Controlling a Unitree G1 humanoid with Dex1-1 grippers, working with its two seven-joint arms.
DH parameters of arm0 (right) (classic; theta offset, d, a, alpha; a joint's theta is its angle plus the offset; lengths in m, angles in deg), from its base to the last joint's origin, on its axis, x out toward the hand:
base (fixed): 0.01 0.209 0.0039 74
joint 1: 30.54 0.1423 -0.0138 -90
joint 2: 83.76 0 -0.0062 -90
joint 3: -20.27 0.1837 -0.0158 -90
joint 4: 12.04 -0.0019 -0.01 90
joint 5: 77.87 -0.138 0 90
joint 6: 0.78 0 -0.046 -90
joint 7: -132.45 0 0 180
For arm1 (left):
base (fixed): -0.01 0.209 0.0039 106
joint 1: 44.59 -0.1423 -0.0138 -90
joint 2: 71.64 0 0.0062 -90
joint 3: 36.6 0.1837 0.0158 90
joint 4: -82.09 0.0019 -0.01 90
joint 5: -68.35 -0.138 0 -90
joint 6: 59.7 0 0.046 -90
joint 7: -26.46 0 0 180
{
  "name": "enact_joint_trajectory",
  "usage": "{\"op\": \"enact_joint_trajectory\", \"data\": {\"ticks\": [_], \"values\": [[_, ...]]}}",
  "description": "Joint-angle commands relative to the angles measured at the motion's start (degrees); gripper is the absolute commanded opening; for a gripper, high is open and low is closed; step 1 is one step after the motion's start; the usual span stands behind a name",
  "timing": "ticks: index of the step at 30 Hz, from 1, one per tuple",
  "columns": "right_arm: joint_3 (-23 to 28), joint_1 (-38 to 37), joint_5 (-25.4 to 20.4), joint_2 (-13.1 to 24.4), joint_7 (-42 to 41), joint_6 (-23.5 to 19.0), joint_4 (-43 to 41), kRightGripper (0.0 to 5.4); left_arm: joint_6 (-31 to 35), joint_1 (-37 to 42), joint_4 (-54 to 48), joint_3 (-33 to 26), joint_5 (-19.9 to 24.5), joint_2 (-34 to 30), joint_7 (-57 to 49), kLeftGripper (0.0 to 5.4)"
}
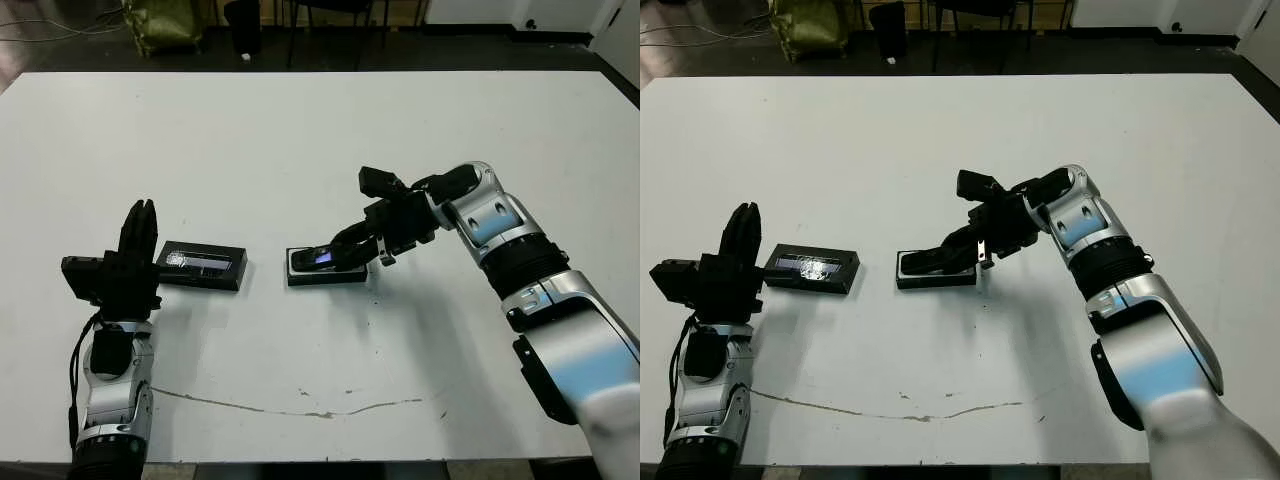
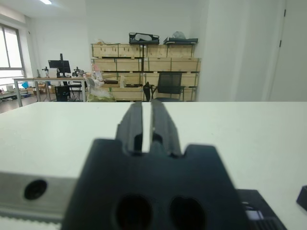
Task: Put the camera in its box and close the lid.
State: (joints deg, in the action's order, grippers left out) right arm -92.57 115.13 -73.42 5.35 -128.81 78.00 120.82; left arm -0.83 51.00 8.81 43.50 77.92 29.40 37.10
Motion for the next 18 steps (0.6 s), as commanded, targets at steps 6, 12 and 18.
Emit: {"op": "enact_joint_trajectory", "data": {"ticks": [6,12,18], "values": [[-0.8,-0.9,0.7,-0.3,1.0,1.9,-0.5,0.33,0.9,-2.8,2.4,0.6,-0.2,0.8,0.1,0.0],[-1.2,-1.9,1.1,-0.5,2.1,2.3,-1.8,0.33,0.3,-2.8,2.7,0.6,-0.7,0.8,-0.2,0.0],[-1.2,-3.2,1.0,-0.6,3.3,2.8,-3.1,0.33,0.4,-3.0,2.5,0.7,-0.6,0.9,-0.2,0.0]]}}
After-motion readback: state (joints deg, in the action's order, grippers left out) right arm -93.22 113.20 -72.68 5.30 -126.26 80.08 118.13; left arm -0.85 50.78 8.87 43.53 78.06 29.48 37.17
